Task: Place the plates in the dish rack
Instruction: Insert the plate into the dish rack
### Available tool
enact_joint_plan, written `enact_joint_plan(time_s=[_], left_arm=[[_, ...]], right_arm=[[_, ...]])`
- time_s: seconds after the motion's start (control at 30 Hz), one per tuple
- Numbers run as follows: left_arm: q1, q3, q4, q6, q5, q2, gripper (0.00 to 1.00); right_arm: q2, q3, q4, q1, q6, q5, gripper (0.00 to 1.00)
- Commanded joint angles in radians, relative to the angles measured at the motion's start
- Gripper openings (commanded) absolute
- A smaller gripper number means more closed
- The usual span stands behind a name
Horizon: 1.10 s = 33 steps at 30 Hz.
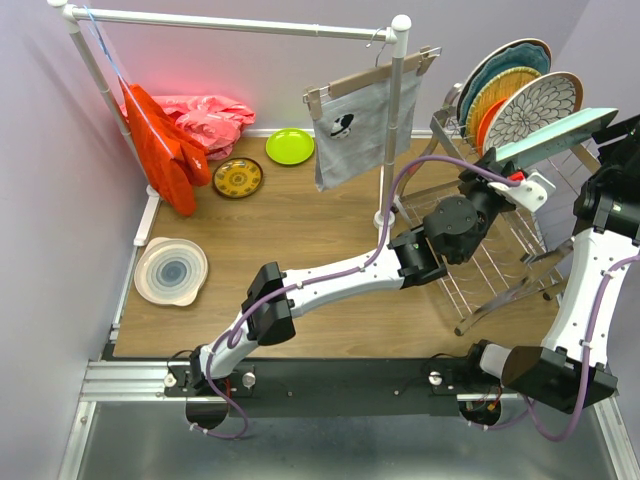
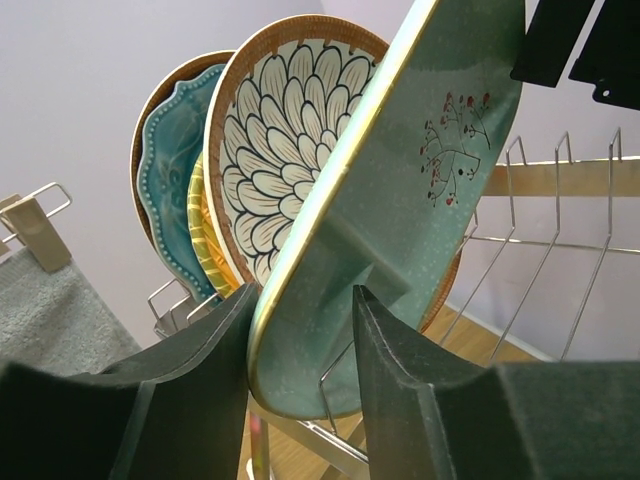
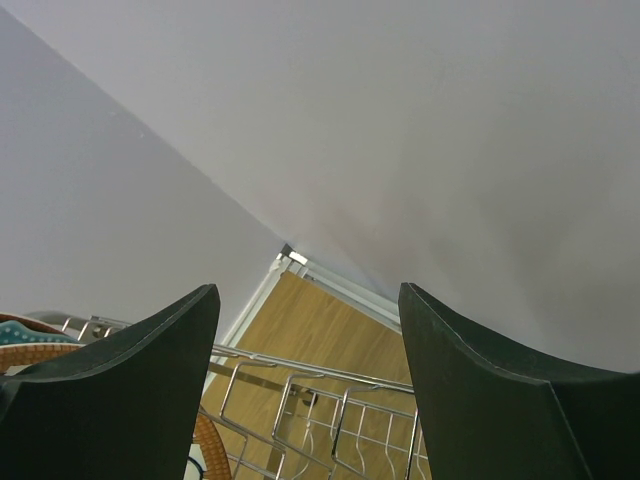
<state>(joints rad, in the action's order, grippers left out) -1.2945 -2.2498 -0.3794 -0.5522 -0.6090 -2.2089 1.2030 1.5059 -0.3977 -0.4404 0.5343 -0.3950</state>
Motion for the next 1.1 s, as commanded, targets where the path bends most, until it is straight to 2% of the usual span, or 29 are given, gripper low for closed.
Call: enact_joint_plan(time_s=[0.0, 0.33, 0.47, 1.07], left_arm=[[-0.057, 0.025, 0.042, 0.031, 0.014, -0.020, 0.51], [-0.057, 0.032, 0.042, 0.031, 0.011, -0.018, 0.56], [-0.057, 0.036, 0.042, 0.032, 0.011, -0.018, 0.62], [-0.057, 0.042, 0.040, 0.040, 0.009, -0.017, 0.63]], right_arm=[[0.006, -0.023, -0.001, 0.005, 0.032, 0.053, 0.81], [0.012, -0.035, 0.005, 0.005, 0.033, 0.058, 0.81], [0.010, -0.036, 0.005, 0.005, 0.035, 0.062, 0.81], [0.010, -0.044, 0.014, 0.005, 0.023, 0.067, 0.81]])
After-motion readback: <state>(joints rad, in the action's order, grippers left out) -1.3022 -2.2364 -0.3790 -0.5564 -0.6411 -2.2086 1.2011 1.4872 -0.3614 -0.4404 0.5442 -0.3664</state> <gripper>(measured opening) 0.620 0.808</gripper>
